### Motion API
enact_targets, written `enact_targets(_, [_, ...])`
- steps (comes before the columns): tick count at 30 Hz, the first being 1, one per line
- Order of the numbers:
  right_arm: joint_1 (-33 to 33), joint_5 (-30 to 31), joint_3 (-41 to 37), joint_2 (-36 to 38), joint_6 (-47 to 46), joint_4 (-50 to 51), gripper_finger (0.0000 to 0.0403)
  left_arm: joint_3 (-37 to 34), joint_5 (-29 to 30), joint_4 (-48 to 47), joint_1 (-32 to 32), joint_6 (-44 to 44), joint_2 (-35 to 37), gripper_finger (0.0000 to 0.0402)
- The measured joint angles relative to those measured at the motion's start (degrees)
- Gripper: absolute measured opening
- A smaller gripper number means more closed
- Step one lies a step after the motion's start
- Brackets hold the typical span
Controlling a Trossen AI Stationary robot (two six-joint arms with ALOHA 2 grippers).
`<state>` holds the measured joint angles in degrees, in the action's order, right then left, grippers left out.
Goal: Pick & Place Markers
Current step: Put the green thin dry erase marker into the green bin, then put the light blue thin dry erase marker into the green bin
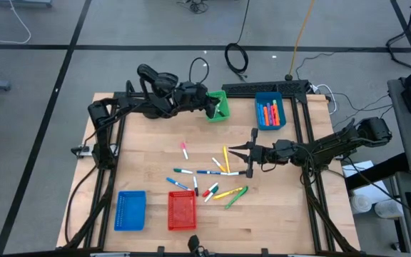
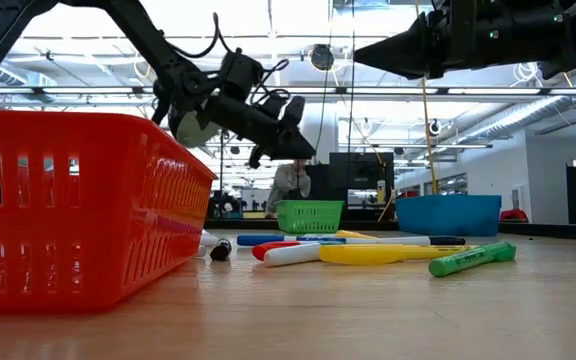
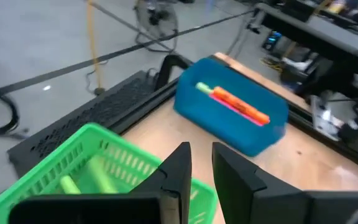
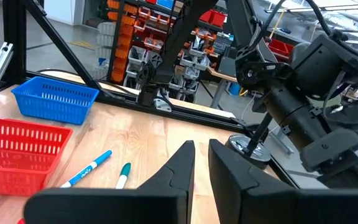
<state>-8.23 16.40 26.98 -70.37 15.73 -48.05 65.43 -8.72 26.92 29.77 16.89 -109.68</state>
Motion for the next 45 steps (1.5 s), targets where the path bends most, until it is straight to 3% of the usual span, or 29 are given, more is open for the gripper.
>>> enact_targets(7, [0.0, -0.02, 0.0, -0.02, -0.14, 0.35, 0.0034, 0.0, -9.82, -2.8, -1.2, -3.14, 5.23, 0.0069])
enact_targets(14, [-0.04, -0.04, 0.0, -0.02, -0.26, 0.33, 0.0034, 0.0, -25.82, -5.94, -5.88, -11.39, 12.68, 0.007])
enact_targets(18, [-0.04, -0.04, 0.0, -0.02, -0.26, 0.33, 0.0034, 0.01, -27.4, -10.0, -11.69, -19.18, 17.9, 0.007])
enact_targets(23, [-0.11, -0.04, 0.0, -0.04, -0.5, 0.39, 0.0034, 0.04, -16.12, -18.88, -21.64, -26.6, 23.64, 0.009])
enact_targets(29, [-0.11, -0.03, 0.0, -0.04, -1.49, 0.31, 0.0034, 0.36, 10.26, -29.15, -34.5, -32.41, 26.48, 0.0168])
enact_targets(31, [-0.11, -0.04, 0.0, -0.04, -1.51, 0.33, 0.0034, 1.56, 16.31, -35.64, -37.44, -33.4, 26.68, 0.0198])
enact_targets(35, [-0.11, -0.04, 0.0, -0.04, -1.53, 0.35, 0.0034, 2.48, 18.21, -53.18, -41.49, -32.1, 27.31, 0.0237])
enact_targets(38, [-0.11, -0.04, 0.0, -0.04, -1.53, 0.64, 0.0034, 1.97, 17.93, -64.03, -43.29, -25.27, 27.23, 0.0248])
enact_targets(42, [-0.11, -0.04, 0.0, -0.04, -1.54, 0.86, 0.0034, 0.13, 18.39, -72.61, -44.9, -18.47, 27.25, 0.025])
enact_targets(45, [-0.12, -0.04, 0.0, -0.04, -1.76, 0.98, 0.0034, -2.5, 20.19, -73.31, -45.35, -13.32, 27.25, 0.025])
